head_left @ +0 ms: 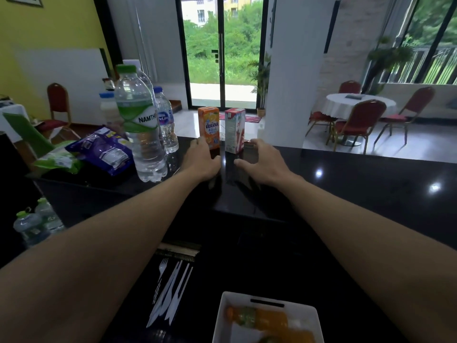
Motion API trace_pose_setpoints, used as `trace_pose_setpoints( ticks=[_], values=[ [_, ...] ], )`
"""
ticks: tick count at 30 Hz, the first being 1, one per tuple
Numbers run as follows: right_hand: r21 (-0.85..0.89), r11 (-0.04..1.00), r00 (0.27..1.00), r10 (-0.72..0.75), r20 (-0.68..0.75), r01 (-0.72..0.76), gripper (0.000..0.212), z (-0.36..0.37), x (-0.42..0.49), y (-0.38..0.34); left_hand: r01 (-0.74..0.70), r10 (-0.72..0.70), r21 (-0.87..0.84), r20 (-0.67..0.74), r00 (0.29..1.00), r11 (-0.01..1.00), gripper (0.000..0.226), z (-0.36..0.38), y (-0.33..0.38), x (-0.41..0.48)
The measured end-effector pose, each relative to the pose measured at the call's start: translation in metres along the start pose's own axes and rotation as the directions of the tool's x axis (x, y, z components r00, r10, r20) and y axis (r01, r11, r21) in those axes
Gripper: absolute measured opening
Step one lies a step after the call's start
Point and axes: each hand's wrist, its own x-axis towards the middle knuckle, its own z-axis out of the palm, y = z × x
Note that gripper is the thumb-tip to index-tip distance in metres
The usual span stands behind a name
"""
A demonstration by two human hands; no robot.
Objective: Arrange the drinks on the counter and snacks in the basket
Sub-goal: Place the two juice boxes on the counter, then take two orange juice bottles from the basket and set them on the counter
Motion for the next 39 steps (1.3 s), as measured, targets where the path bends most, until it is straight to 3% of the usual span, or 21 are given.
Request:
trace_pose_setpoints(
  ticks=[10,16,20,24,29,34,39],
  values=[
    [-0.090,0.974,0.974,-0.217,-0.068,0.210,0.069,-0.034,-0.101,-0.018,-0.367,0.357,-0.093,-0.114,0.927,0.925,0.031,-0.022,-0.003,-0.090],
    [-0.135,0.900,0.898,-0.429,-0.098,0.415,0.038,-0.032,-0.167,-0.024,-0.522,0.503,-0.081,-0.177,0.846,0.849,0.006,-0.022,-0.010,-0.145],
    [-0.154,0.886,0.894,-0.447,-0.026,0.438,0.027,-0.022,-0.206,-0.014,-0.539,0.528,-0.042,-0.149,0.836,0.841,0.015,-0.013,-0.014,-0.183],
    [-0.119,0.927,0.934,-0.346,0.095,0.355,0.027,-0.009,-0.232,0.008,-0.505,0.506,-0.044,0.016,0.862,0.862,0.016,0.007,-0.023,-0.210],
    [-0.083,0.991,0.963,-0.084,0.256,0.109,0.032,0.007,-0.259,0.046,-0.379,0.395,-0.115,0.338,0.854,0.918,0.013,0.050,-0.038,-0.227],
    [-0.112,0.988,0.910,0.145,0.387,-0.109,0.039,0.027,-0.282,0.082,-0.241,0.255,-0.096,0.515,0.819,0.966,0.029,0.103,-0.056,-0.235],
    [-0.188,0.959,0.832,0.277,0.480,-0.211,0.042,0.050,-0.295,0.110,-0.157,0.133,-0.018,0.626,0.769,0.988,0.044,0.152,-0.082,-0.239]
  ],
)
